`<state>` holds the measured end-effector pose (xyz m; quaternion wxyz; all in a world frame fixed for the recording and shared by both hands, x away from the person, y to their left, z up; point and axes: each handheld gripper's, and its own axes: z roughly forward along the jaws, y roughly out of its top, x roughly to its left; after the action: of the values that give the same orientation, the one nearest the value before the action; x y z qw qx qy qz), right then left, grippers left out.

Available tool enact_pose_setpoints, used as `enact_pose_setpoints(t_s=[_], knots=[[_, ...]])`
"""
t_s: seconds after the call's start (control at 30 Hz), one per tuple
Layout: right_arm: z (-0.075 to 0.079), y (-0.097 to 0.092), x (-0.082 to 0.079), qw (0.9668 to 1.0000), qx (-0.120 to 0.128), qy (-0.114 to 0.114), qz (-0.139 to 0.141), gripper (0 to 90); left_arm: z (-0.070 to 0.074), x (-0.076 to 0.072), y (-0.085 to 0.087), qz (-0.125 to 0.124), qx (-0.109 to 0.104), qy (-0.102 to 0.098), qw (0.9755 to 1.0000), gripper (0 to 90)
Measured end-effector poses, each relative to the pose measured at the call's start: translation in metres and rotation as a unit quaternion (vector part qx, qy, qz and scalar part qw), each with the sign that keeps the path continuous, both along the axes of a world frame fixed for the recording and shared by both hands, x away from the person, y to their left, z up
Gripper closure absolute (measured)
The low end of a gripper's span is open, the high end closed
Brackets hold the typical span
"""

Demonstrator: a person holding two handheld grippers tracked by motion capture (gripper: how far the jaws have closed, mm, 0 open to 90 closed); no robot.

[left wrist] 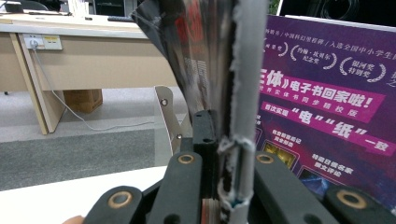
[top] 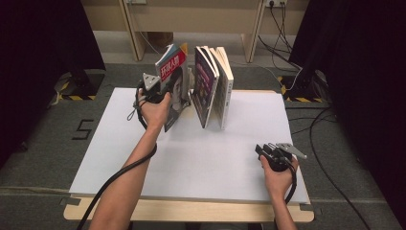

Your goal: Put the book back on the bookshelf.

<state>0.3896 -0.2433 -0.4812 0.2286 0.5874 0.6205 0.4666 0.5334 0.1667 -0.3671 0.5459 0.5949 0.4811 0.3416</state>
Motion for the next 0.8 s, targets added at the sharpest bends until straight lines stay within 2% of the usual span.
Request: enact_pose_setpoints(t_s=[0.3,0.43,0.47,0.8], knots=[[-0.001,-0.002,0.000,1.0000,0.000,0.001,-0.002,62.7,-0.009,0.002,-0.001,0.008,0.007,-0.008,0.9999,86.0],[0.000,-0.001,0.000,1.0000,0.001,-0.001,-0.001,62.7,-0.013,-0.001,0.002,0.001,0.032,-0.005,0.9995,84.9],[0.000,-0.001,0.000,1.0000,0.000,-0.002,0.000,62.7,-0.013,-0.002,0.004,0.001,0.031,-0.001,0.9995,84.5],[-0.002,0.001,0.000,1.0000,0.000,0.004,0.000,62.6,-0.003,-0.011,0.020,-0.001,0.037,0.014,0.9992,78.0]])
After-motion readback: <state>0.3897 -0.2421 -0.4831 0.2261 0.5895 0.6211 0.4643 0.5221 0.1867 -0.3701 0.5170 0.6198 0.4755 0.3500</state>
